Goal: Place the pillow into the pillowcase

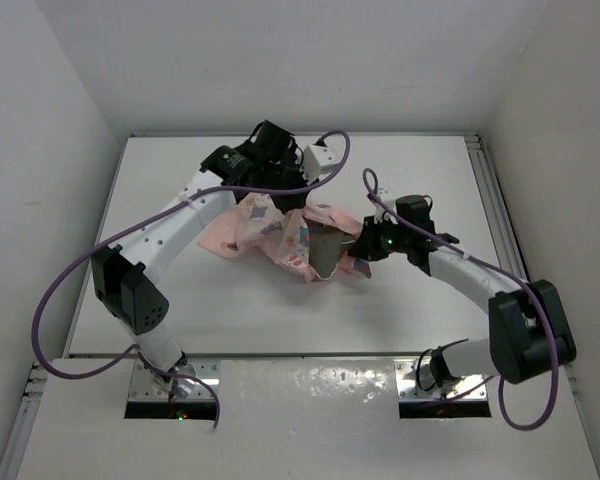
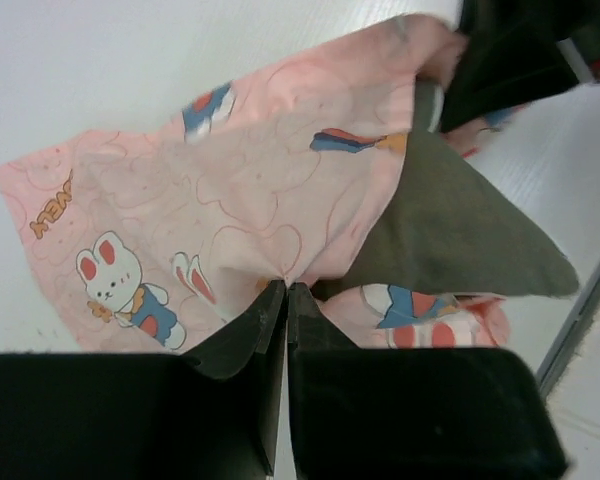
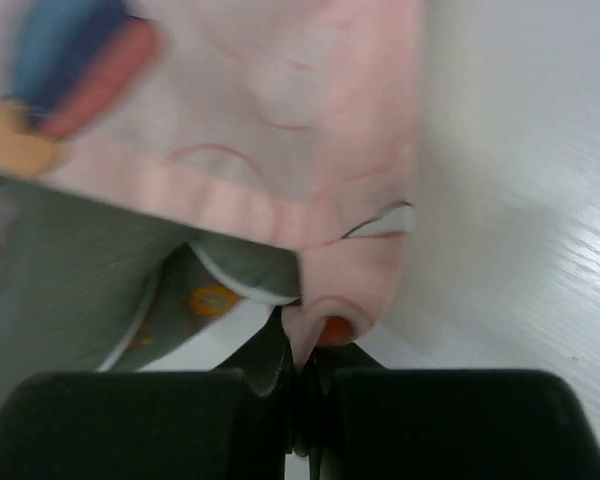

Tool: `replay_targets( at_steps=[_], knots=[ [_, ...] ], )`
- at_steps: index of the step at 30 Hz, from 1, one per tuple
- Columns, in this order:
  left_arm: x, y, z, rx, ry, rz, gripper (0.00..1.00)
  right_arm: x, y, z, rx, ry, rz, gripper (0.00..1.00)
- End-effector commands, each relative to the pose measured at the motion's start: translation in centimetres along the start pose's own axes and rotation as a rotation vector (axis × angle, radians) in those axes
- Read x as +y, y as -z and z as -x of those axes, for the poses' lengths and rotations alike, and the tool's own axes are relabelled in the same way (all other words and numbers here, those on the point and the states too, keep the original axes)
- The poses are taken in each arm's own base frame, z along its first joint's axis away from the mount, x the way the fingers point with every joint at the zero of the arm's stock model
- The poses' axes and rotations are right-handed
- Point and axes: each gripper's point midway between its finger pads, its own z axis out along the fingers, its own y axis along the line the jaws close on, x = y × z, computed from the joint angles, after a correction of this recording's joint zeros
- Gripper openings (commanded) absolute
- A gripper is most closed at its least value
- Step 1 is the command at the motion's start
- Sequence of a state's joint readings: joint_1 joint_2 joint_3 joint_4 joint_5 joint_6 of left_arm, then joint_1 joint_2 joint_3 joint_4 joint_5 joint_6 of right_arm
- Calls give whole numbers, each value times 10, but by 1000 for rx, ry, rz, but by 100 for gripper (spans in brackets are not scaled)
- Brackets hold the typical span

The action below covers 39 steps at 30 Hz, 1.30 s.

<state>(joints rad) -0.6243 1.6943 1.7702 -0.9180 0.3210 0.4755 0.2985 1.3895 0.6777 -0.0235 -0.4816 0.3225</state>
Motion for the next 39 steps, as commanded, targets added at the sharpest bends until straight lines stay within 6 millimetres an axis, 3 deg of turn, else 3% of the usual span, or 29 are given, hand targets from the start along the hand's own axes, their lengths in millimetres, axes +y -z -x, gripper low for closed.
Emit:
replay_targets(
  at_steps=[1,2,3,4,6,7,11,14,15,17,18,19,20,23,24,26,27,28,29,30,31,37,38,39],
  knots=[
    [18,5,11,-40,-52,111,5,62,37,74,-238,91,174,0],
    [18,0,8,-31,-49,106,12,73,44,92,-316,112,202,0],
    [17,-11,0,-5,-30,87,19,78,47,94,-347,52,220,0],
    [12,-17,-2,-2,-19,53,36,85,58,117,-458,60,231,0],
    [-2,-25,-7,18,-2,-26,57,82,61,135,-536,-57,217,0],
    [-9,-23,-9,24,1,-57,60,80,59,140,-549,-101,211,0],
    [-28,5,7,-43,-60,-128,67,68,51,161,-630,-433,227,0],
    [-46,32,20,-117,-146,-169,59,60,52,185,-719,-527,234,0],
    [-50,36,21,-129,-164,-172,56,74,57,202,-746,-503,266,0],
    [-54,44,24,-140,-170,-167,49,92,63,218,-757,-451,270,0],
    [-52,50,28,-151,-167,-155,49,116,77,240,-804,-353,283,0],
    [-49,52,29,-144,-165,-130,49,124,78,244,-789,-324,264,0],
    [-45,58,33,-156,-169,-106,49,145,97,266,-833,-256,284,0],
    [-27,68,44,-168,-148,2,62,170,116,280,-845,-121,258,0],
    [-13,77,52,-176,-120,83,65,189,134,293,-872,-38,285,0],
    [3,86,64,-198,-95,170,68,197,132,291,-814,34,274,0],
    [15,98,74,-217,-78,239,71,209,144,301,-822,108,276,0],
    [20,102,78,-224,-74,265,76,205,127,290,-730,118,269,0],
    [24,102,82,-225,-71,279,78,207,123,287,-693,134,271,0],
    [26,105,86,-232,-73,289,84,212,126,292,-686,160,275,0],
    [28,115,96,-257,-83,300,85,208,113,283,-623,149,275,0],
    [24,126,114,-301,-129,277,88,201,105,276,-597,147,250,0],
    [23,125,114,-302,-133,271,99,202,105,275,-595,150,255,0],
    [21,122,114,-301,-148,252,100,204,105,272,-592,166,266,0]
  ],
)
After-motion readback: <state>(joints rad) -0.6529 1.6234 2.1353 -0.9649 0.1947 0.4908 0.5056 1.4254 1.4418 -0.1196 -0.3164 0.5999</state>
